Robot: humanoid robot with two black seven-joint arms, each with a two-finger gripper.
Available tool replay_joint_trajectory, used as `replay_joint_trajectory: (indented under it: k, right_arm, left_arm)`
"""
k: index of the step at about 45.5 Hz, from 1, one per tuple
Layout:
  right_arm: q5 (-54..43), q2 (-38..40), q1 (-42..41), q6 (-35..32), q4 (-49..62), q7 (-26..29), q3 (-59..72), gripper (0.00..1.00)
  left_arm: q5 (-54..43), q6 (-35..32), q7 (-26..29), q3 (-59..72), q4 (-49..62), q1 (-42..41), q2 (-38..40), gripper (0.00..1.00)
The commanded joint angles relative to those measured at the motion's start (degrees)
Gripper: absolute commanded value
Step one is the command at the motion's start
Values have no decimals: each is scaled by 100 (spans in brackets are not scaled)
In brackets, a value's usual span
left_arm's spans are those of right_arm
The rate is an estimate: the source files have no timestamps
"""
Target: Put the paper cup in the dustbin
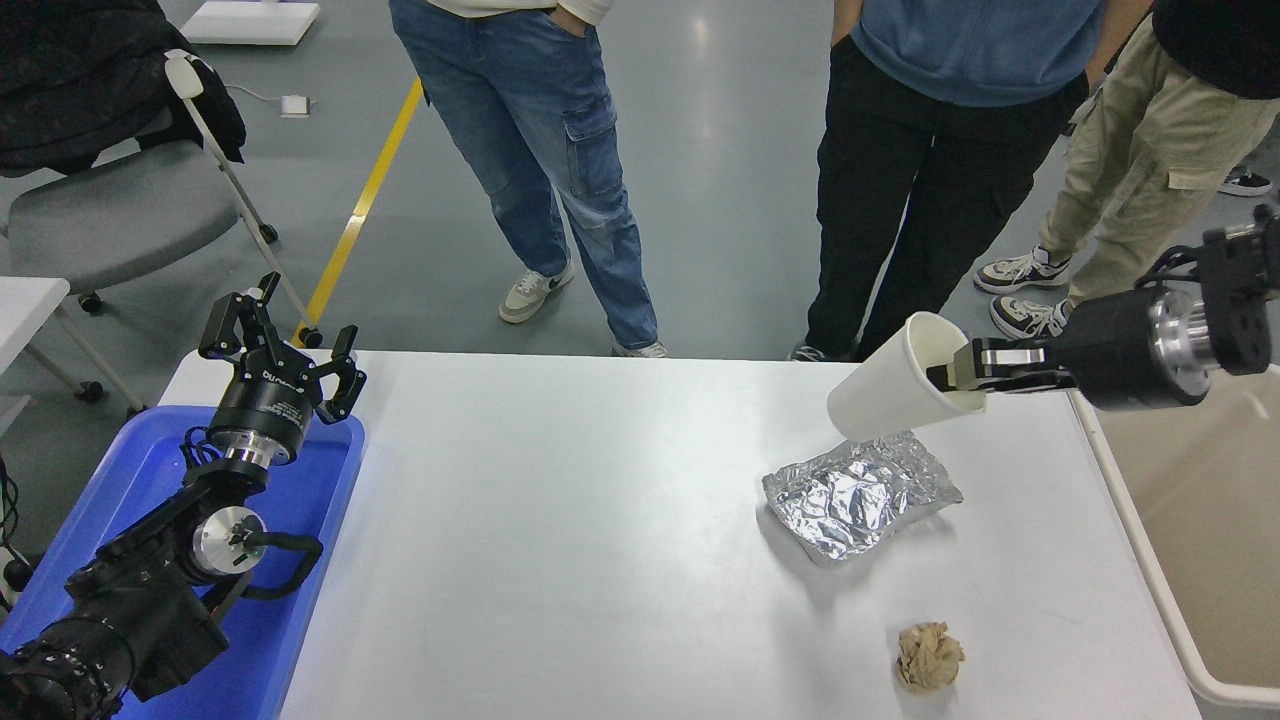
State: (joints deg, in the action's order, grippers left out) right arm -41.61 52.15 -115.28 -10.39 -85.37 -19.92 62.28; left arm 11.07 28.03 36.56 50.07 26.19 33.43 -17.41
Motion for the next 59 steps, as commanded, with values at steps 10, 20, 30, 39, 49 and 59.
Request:
replay_joint_trajectory:
  k: [10, 20, 30, 39, 49, 59]
  right_arm:
    - [-585, 1639, 2068, 55, 2303, -416, -785, 0]
    - [504, 1386, 4634, 2, 4395, -926, -2684, 0]
    - [2007, 130, 6877, -68, 6742, -1137, -3863, 0]
    - [3439, -803, 7862, -209, 7886, -717, -4443, 0]
    - [4846, -1269, 8302, -139, 8027, 681, -5585, 0]
    - [5181, -1620, 8530, -104, 8045, 1973, -7509, 0]
  left_arm:
    - [0, -8, 0, 3, 0, -4, 1, 100]
    - [0, -8, 0, 3, -8, -4, 9, 100]
    - [0, -8, 0, -6, -8, 5, 9, 100]
    - [0, -8, 0, -6, -8, 14, 18, 100]
    - [0, -8, 0, -6, -8, 14, 9, 100]
    - [0, -8, 0, -6, -8, 23, 27, 100]
